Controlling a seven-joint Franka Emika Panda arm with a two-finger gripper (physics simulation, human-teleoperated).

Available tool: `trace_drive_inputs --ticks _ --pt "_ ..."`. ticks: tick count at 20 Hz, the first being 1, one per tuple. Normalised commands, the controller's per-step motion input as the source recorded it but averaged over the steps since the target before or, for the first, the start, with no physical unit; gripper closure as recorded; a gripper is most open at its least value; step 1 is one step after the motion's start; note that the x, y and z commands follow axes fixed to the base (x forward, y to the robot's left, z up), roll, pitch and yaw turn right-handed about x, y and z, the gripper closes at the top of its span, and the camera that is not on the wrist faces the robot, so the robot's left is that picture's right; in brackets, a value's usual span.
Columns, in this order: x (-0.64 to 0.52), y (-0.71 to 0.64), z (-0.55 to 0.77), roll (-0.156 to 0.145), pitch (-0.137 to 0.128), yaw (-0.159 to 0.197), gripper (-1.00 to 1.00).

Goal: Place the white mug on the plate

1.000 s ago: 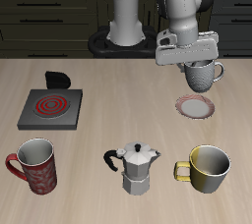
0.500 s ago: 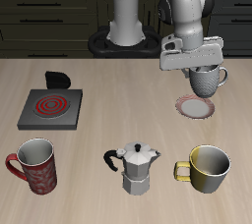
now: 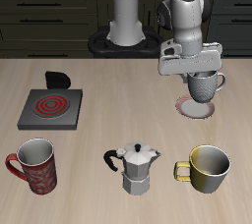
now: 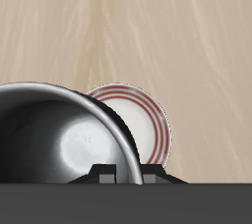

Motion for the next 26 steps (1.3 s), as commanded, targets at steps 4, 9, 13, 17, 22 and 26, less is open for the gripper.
trace_drive_inputs --ticks 4,9,13,17,22,26 --pt "0.01 -0.09 -0.04 -0.013 -0.002 0.014 1.00" --pt "0.05 -0.05 -0.27 -0.020 0.041 0.018 1.00" --pt "0.04 -0.10 -0.16 -0.044 0.032 0.002 1.00" --pt "0.03 -0.03 -0.16 0.006 0.032 0.013 -1.00" --pt "0.00 0.00 -0.14 0.018 0.040 0.009 -1.00" --pt "-0.02 0.02 0.01 0.018 0.002 0.007 -1.00"
